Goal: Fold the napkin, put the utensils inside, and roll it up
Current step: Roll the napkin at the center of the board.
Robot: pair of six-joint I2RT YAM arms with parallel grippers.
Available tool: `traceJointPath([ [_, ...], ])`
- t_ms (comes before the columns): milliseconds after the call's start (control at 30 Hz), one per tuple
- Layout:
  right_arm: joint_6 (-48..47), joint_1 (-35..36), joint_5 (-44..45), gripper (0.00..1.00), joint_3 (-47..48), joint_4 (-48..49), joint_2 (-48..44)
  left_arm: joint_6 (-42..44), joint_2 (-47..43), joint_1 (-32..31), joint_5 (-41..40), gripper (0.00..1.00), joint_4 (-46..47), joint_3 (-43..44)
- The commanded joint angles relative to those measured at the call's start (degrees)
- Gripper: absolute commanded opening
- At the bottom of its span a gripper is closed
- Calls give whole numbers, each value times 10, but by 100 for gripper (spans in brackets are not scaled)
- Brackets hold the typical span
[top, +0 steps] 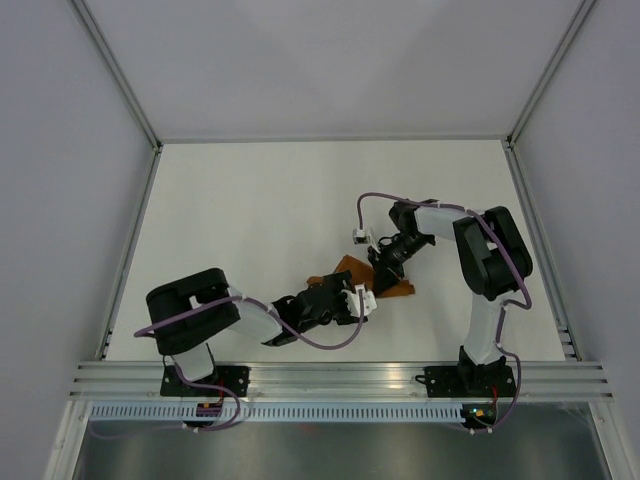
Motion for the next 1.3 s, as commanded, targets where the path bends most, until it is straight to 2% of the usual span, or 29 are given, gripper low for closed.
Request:
traceJointPath([
  [0,-51,0,85,15,-12,-17,61,135,43,-19,-32,82,65,33],
  [200,-54,-3,81,15,5,-35,78,183,78,-24,-37,82,60,47],
  [300,-58,-8,75,15,11,-43,82,181,82,-25,-25,74,22,49],
  [433,-64,-14,70,16,17,-51,84,167,90,-28,-12,42,-26,52],
  [500,-64,-17,69,18,17,-51,83,148,91,-28,-1,35,-40,53],
  [533,-64,-18,68,20,17,-51,82,138,92,-28,3,28,-60,58],
  [667,-59,-24,64,35,11,-39,61,109,97,-27,26,18,-113,77],
  [700,-57,-27,63,43,9,-33,53,101,97,-24,42,14,-123,85],
  [867,-27,-43,55,62,-21,19,-33,45,93,-3,112,8,-167,97],
  [1100,65,-77,30,68,-62,124,-145,-55,83,61,242,7,-237,130],
  [1267,83,-106,10,68,-112,190,-219,-109,97,108,343,7,-291,160],
])
